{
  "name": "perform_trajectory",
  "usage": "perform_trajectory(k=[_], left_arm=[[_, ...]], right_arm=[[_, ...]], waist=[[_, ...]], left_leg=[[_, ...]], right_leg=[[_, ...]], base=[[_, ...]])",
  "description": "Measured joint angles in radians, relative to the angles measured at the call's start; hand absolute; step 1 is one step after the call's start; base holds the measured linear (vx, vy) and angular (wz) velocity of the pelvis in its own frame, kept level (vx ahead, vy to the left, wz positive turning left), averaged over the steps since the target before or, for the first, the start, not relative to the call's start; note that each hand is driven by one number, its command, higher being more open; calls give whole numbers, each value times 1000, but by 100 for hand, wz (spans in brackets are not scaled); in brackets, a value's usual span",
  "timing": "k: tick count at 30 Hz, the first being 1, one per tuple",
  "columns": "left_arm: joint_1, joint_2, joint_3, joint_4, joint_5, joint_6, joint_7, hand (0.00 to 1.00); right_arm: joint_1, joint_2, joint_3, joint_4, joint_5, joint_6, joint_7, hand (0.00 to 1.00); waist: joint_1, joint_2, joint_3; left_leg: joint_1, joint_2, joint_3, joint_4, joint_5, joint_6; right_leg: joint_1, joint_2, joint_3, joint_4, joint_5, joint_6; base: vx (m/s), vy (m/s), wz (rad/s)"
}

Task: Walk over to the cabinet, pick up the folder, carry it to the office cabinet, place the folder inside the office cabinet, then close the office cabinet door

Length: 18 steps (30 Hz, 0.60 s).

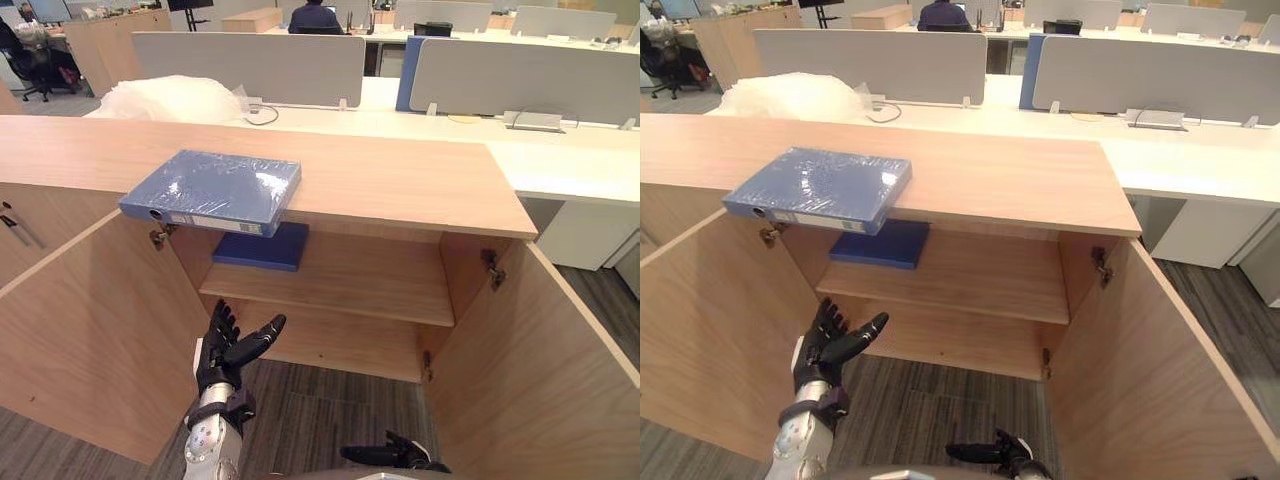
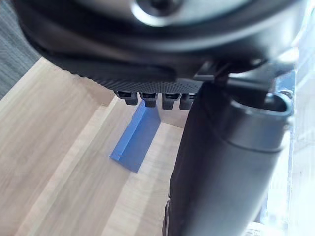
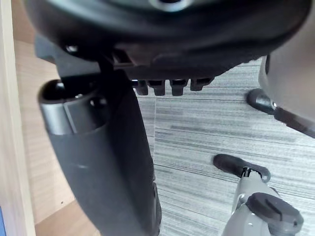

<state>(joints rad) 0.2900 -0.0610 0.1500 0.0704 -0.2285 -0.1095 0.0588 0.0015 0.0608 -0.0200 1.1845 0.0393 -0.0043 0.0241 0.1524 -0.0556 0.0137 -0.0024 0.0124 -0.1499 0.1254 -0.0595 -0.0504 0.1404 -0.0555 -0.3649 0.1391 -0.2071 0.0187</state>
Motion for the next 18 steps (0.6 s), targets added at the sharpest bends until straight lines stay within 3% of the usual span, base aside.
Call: perform_trajectory(k=[7, 12, 18], left_arm=[[16, -2, 88, -189, 131, 9, 35, 100], [39, -6, 154, -205, 206, 19, 43, 100], [99, -22, 229, -205, 385, 87, 73, 100]], right_arm=[[15, 12, 14, -15, 0, -1, 19, 100], [20, 12, 19, -17, -2, -1, 24, 100], [41, 11, 45, -25, -40, 3, 59, 100]], waist=[[13, -12, -9], [17, -10, -14], [35, -19, -29]], left_leg=[[11, 23, 31, 2, -16, -14], [18, 24, 37, 4, -34, -8], [15, 23, 51, 8, -50, 2]], right_leg=[[21, 25, 45, -61, 53, 15], [30, 27, 60, -73, 60, 15], [38, 29, 85, -95, 68, 5]], base=[[44, 8, -16], [-29, 38, -8], [-94, 43, -10]])
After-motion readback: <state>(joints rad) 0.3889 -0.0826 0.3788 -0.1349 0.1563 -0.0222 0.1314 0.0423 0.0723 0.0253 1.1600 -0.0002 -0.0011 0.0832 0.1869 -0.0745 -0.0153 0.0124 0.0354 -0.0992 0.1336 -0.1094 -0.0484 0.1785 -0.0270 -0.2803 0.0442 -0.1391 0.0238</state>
